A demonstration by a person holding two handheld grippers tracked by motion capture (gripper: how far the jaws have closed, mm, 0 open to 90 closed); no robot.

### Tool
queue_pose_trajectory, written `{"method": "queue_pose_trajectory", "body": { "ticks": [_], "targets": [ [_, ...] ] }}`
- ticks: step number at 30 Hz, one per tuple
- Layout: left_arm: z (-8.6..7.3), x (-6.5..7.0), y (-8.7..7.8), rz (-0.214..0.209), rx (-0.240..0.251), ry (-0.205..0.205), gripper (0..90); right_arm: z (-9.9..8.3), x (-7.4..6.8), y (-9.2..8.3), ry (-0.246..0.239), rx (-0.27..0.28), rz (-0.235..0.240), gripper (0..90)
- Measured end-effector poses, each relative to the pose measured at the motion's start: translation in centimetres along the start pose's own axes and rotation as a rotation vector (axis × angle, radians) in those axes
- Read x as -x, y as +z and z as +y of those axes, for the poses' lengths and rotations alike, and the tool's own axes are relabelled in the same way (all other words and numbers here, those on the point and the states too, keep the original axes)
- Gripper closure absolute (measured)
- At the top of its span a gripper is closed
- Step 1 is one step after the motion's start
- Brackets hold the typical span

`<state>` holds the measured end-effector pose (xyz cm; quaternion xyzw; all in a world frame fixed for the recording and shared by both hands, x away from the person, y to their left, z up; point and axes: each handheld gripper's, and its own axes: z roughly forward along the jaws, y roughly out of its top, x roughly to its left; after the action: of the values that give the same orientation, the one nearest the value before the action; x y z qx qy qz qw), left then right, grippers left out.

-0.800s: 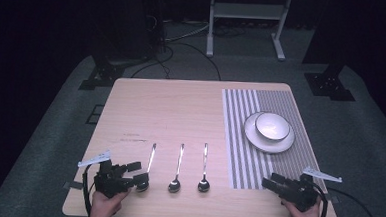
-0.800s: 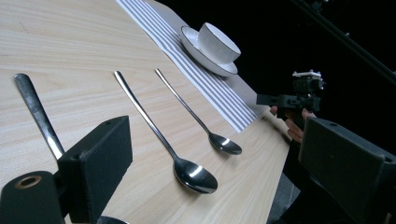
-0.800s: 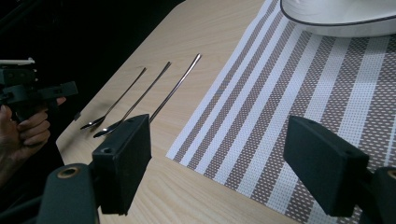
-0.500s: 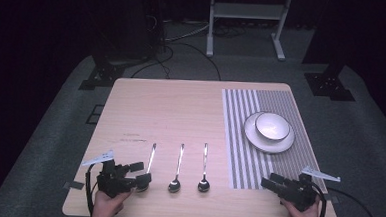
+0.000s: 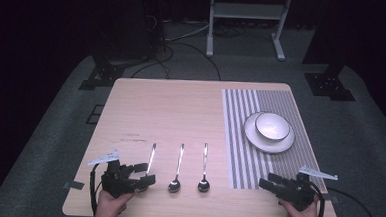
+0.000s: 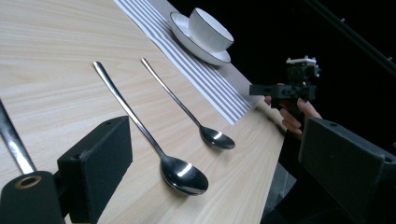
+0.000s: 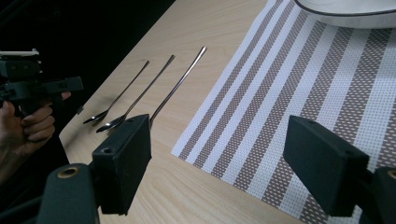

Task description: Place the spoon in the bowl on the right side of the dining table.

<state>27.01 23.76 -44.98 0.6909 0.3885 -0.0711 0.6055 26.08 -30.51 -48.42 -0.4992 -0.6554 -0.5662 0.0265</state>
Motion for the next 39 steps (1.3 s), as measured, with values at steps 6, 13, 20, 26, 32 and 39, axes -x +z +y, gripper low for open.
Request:
{"method": "queue_pose_trajectory", "body": {
  "ticks": [6, 13, 20, 26, 32, 39],
  "targets": [
    [-0.1, 0.2, 0.7, -0.023, -0.019, -0.008, 8.4, 0.8, -0.3, 0.2, -0.008, -0.003, 0.008, 22.0],
    [-0.1, 0.5, 1.5, -0.043, -0.042, -0.005, 8.4, 1.3, -0.5, 0.7, -0.019, -0.022, 0.013, 22.0],
    [-0.2, 0.8, 2.1, -0.061, -0.062, -0.006, 8.4, 1.7, -0.8, 1.1, -0.029, -0.028, 0.018, 22.0],
    [-0.2, 1.0, 2.6, -0.069, -0.083, -0.008, 8.4, 2.2, -1.1, 1.7, -0.039, -0.040, 0.021, 22.0],
    [-0.2, 1.3, 3.2, -0.081, -0.105, -0.005, 8.4, 2.4, -1.3, 2.4, -0.042, -0.052, 0.030, 22.0],
    [-0.3, 1.4, 3.8, -0.092, -0.131, -0.013, 8.4, 2.7, -1.4, 2.9, -0.043, -0.067, 0.029, 22.0]
  ]
}}
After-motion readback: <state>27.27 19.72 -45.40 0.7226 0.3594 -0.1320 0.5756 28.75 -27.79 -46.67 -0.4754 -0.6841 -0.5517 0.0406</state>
